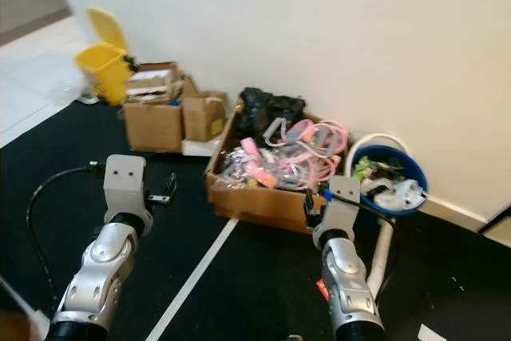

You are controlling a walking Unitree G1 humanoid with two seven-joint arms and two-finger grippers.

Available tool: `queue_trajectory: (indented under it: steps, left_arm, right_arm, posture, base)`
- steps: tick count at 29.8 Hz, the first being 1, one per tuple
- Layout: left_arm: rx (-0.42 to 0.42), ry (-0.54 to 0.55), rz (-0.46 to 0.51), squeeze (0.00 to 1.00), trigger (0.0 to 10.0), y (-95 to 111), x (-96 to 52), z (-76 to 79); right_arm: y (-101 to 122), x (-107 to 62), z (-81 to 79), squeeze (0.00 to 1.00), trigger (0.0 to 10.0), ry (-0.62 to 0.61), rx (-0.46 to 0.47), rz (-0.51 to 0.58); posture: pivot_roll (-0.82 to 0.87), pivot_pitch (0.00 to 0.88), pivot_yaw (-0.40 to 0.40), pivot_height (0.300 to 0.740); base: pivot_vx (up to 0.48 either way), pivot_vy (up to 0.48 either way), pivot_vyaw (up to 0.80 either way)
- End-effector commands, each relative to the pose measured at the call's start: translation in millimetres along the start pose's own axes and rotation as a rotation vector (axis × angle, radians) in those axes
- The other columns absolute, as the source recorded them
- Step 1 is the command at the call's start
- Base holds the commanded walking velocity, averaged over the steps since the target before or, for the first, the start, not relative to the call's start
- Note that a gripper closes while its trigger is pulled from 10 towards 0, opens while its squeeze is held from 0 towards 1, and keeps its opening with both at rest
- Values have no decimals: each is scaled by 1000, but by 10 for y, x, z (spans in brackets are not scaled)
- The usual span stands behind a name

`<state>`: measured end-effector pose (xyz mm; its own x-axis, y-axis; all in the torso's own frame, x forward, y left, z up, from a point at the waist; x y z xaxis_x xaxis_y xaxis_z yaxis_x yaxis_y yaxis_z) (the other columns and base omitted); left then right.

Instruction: Picking trash to rubbish bin

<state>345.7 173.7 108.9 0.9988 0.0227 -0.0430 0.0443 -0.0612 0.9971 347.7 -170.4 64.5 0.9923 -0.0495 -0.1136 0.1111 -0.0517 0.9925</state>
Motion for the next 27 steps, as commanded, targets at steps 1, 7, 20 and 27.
queue_trajectory:
  steps: [1,7,20,27]
  left_arm:
    - [9,-3,-25,0,10000,-68,0,-4]
    - [9,-5,-21,0,10000,-56,15,13]
    - [9,-8,-22,0,10000,-55,16,17]
    - [7,-5,-20,0,10000,-53,17,16]
  right_arm:
    - [-68,-20,22,0,10000,-12,5,-26]
    - [-67,-17,26,0,10000,-18,10,-27]
    - [-83,-33,29,0,10000,-23,11,-30]
    - [-83,-29,29,0,10000,-20,6,-31]
  posture:
    - [74,117,28,740]
    - [72,122,34,740]
    - [77,127,33,740]
    - [79,128,29,740]
  base:
    - [0,0,-750]
    - [0,0,-749]
    - [0,0,-747]
    - [0,0,-746]
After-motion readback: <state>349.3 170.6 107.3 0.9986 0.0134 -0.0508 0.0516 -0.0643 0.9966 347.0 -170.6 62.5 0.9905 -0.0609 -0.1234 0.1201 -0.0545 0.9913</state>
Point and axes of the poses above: a point about 5 cm out from each wrist's last joint towards the gripper, its own x axis pointing out of the wrist towards the gripper, its own y axis along the axis of the wrist's last joint, z = x × y, the point moved 5 cm from there along x, pointing out of the wrist towards the gripper, and after that the axes turned 2 degrees about -x, right-handed, at the moved point
